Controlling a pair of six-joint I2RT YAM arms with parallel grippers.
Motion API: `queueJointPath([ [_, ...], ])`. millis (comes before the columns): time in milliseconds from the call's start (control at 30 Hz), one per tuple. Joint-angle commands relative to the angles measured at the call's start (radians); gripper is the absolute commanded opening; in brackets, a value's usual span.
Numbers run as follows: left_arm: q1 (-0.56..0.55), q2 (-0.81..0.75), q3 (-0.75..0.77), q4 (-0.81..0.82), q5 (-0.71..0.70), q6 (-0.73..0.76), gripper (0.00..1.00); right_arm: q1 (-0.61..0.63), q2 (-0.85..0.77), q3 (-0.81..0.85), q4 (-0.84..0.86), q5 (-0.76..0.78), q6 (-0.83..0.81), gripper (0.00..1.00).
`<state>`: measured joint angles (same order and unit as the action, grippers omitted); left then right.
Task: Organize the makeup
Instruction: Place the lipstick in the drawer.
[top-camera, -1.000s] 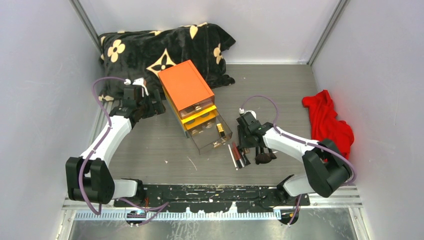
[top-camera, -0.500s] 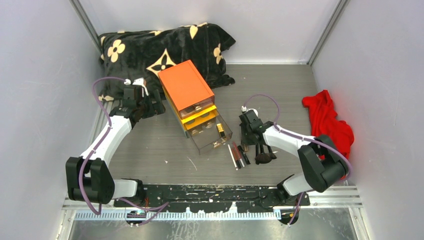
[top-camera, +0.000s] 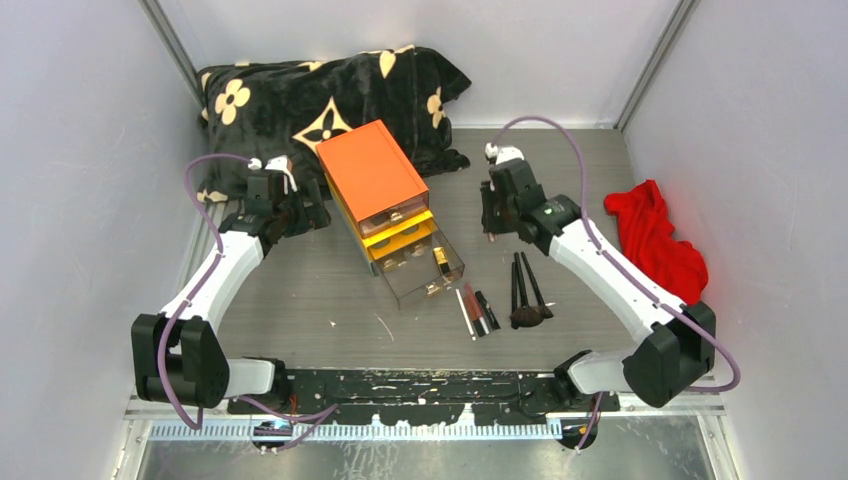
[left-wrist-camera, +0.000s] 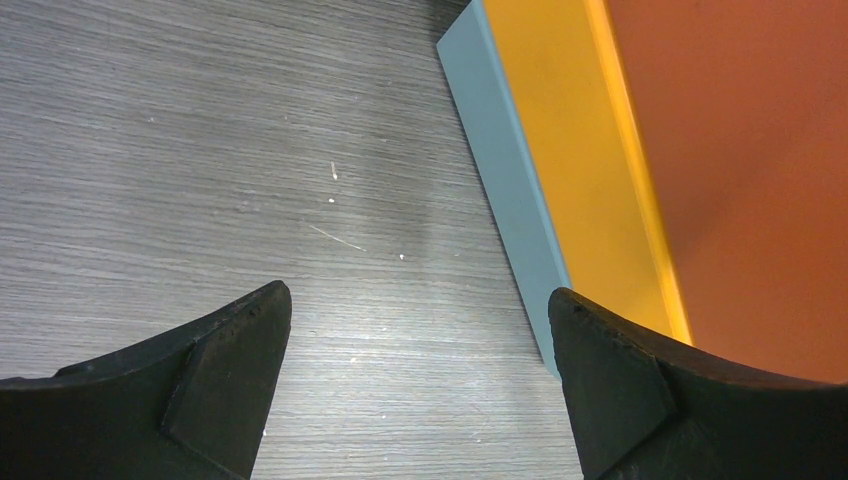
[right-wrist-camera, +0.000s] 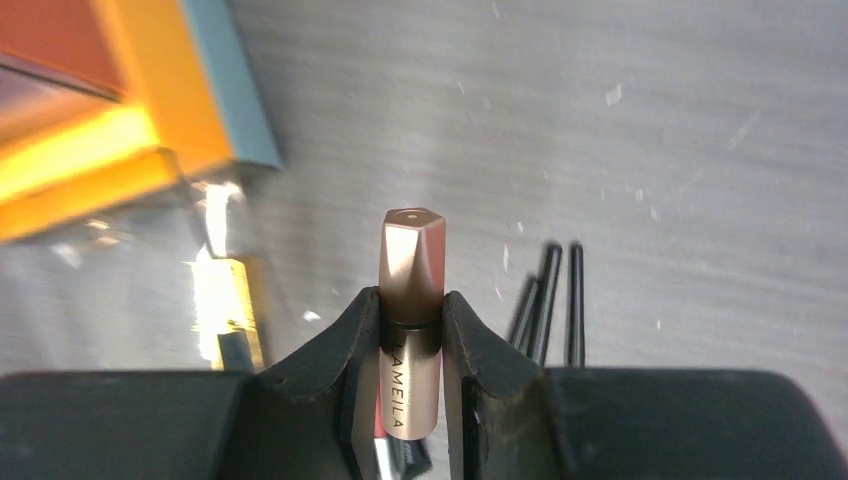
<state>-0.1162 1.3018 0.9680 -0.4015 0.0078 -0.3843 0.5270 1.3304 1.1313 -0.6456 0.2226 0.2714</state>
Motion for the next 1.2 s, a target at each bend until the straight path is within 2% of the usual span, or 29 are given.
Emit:
queueJointPath([
  [0, -0.002, -0.024, 0.016, 0.027, -0.008, 0.003, 1.00, -0.002, -0.003, 0.151, -0.070, -0.099, -0.074, 0.06],
  [200, -0.002, -0.040, 0.018, 0.021, -0.012, 0.002, 1.00, 0.052, 0.027, 0.216, -0.042, -0.199, -0.059, 0.03],
  [400, -0.002, -0.056, 0.023, 0.021, -0.008, -0.004, 1.00, 0.200, 0.091, 0.305, -0.022, -0.160, -0.038, 0.03],
  [567, -0.002, -0.069, 0.019, 0.017, -0.006, -0.005, 1.00, 0.257, 0.146, 0.351, -0.014, -0.147, -0.020, 0.03],
  [1167, -0.001, -0.065, 0.011, 0.020, -0.011, 0.007, 1.00, 0.344, 0.235, 0.198, 0.089, -0.193, 0.039, 0.05],
])
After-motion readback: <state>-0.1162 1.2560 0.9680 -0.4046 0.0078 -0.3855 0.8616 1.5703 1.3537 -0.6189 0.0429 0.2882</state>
